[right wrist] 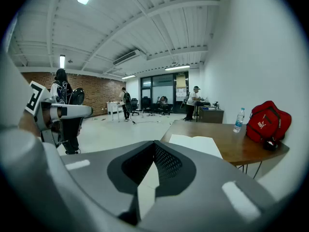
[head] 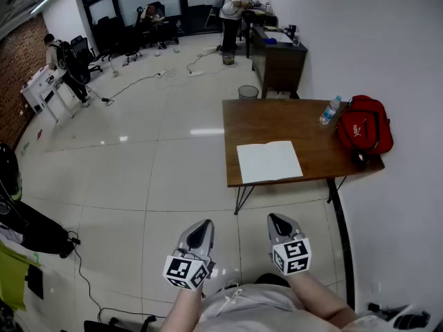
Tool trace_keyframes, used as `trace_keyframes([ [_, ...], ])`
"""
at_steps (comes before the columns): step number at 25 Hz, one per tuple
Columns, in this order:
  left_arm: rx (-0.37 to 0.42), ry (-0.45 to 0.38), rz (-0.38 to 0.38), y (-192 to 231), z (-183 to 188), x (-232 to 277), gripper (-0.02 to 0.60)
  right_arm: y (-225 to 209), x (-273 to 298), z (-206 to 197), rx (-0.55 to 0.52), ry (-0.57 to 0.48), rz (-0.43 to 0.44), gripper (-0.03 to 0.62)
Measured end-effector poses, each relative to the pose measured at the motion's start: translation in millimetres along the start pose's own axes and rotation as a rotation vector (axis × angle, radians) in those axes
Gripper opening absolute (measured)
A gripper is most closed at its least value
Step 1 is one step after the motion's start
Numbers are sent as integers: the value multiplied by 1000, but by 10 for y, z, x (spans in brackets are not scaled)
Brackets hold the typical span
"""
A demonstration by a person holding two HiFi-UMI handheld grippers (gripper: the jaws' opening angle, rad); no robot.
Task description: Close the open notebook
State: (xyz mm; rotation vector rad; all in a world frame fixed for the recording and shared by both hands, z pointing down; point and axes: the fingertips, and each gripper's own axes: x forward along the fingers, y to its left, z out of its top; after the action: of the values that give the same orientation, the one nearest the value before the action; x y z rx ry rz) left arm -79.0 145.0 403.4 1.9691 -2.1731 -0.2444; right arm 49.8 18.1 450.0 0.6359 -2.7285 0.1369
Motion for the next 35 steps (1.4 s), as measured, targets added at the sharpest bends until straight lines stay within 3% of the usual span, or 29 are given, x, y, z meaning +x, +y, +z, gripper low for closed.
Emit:
trace_keyframes([
  [7, -31, 35, 20, 282, -111, 68, 3, 38, 362, -97, 50, 77, 35, 6],
  [10, -59, 54, 29, 399, -196, 208, 3, 17, 612, -141, 64, 122, 79, 95],
  [13, -75, 79, 41, 563, -277, 430, 3, -68, 923, -143, 39, 143, 99, 109],
  [18, -101, 132, 57, 831, -397, 925, 3, -254, 1547, -236, 4, 213, 161, 195],
  [27, -225, 183, 125, 1400, -690, 1697, 4, -506, 2567, -607, -126, 340, 275, 284],
  [35, -282, 225, 155, 1578, -957, 1815, 3, -549, 2783, -988, -220, 408, 283, 309],
])
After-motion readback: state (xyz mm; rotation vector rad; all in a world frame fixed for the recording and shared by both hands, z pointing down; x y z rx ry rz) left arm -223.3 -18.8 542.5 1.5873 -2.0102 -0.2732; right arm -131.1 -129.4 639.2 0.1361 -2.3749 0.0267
